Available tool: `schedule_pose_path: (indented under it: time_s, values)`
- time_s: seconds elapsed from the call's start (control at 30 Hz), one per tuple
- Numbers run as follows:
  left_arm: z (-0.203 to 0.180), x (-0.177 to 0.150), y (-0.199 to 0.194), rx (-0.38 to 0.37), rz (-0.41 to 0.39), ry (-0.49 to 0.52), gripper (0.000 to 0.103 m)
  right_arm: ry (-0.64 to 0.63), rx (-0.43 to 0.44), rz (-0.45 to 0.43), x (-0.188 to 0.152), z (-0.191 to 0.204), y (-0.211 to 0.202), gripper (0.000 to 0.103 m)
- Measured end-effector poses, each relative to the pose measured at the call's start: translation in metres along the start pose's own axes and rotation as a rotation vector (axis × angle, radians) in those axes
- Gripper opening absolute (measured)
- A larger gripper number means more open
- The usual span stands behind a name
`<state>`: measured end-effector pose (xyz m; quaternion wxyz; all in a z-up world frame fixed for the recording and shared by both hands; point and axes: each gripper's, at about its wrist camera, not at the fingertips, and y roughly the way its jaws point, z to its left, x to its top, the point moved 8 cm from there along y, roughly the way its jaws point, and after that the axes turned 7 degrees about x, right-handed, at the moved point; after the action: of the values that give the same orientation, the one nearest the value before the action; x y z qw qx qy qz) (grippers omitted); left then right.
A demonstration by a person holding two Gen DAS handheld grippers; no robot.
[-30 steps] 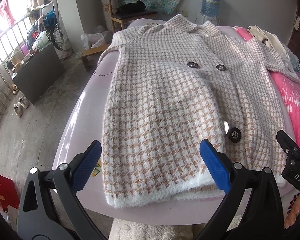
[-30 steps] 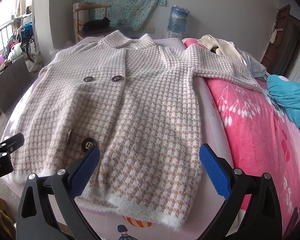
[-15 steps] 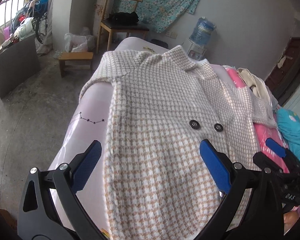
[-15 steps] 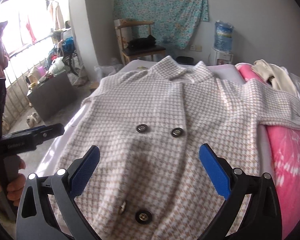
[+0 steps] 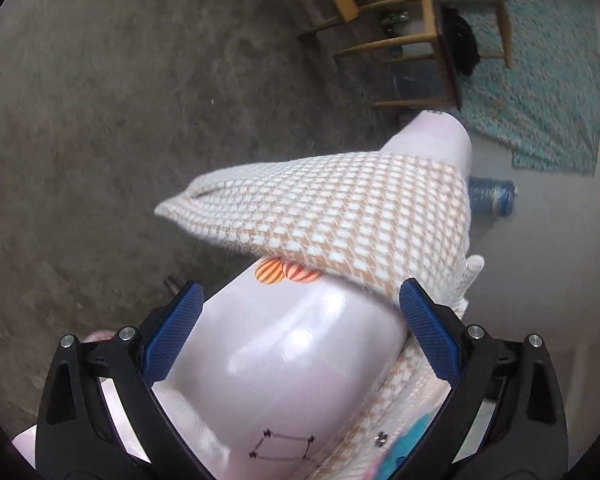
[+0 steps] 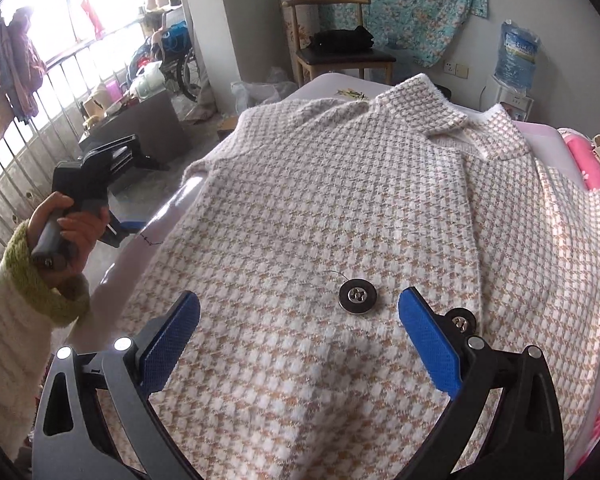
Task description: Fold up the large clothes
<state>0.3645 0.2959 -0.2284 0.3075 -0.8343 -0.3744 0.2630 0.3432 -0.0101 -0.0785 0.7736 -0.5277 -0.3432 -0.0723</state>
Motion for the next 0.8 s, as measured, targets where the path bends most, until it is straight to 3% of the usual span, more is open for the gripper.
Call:
schedule_pose_path:
  time_s: [0.1,0.3,0.53,0.6,0.67,0.8]
  values:
    - [0.021,0.013,0.04,-0.099,0.151,-0.155,0.095,0.003,-0.014,0.039,0.0,-0.002,0.013,0.097]
    - [0.037,0.015,0.103,-0.166,0.292,-0.296,0.095,0.031,-0.042,0.072,0.006,-0.009,0.024,0.097]
    - [0.031,0.04,0.111,-0.184,0.245,-0.32,0.095,0.068,-0.074,0.035,0.022,-0.021,0.009,0.097]
    - [0.031,0.042,0.106,-0.189,0.232,-0.346,0.083,0.08,-0.083,0.029,0.025,-0.026,0.005,0.097]
    - [0.038,0.041,0.102,-0.192,0.222,-0.385,0.061,0.097,-0.092,0.025,0.026,-0.03,-0.001,0.097]
    - [0.042,0.044,0.093,-0.193,0.183,-0.403,0.04,0.109,-0.112,0.011,0.026,-0.035,-0.014,0.097]
